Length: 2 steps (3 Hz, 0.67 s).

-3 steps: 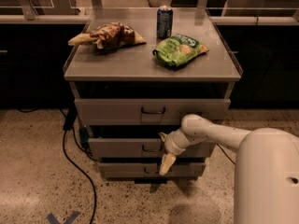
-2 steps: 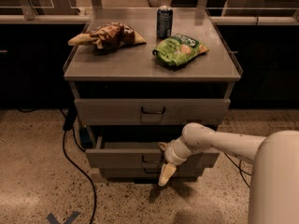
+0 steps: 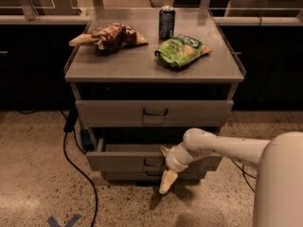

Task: Open middle drawer

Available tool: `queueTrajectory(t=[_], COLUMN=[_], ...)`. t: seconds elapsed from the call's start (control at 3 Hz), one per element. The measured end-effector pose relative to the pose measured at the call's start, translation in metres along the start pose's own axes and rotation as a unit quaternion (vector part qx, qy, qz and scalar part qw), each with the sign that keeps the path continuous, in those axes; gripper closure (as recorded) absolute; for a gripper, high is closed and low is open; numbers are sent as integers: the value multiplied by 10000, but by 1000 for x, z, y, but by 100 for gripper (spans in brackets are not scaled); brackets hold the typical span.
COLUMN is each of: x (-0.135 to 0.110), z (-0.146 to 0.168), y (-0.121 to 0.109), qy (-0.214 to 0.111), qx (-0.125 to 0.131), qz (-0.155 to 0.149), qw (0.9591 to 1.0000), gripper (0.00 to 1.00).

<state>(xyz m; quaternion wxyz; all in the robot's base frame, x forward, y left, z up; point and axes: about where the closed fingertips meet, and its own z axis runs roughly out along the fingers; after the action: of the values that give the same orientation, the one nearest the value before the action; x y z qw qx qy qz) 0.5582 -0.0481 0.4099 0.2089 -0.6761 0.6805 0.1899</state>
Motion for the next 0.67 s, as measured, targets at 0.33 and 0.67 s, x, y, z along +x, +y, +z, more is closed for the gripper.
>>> queueTrajectory(t=[0.33, 0.67], x=[-3, -3], z=[1, 3], y=[21, 21], qy=[24, 13], qx=[-126, -170], qz=[80, 65], qw=[9999, 9998], gripper=[0, 0])
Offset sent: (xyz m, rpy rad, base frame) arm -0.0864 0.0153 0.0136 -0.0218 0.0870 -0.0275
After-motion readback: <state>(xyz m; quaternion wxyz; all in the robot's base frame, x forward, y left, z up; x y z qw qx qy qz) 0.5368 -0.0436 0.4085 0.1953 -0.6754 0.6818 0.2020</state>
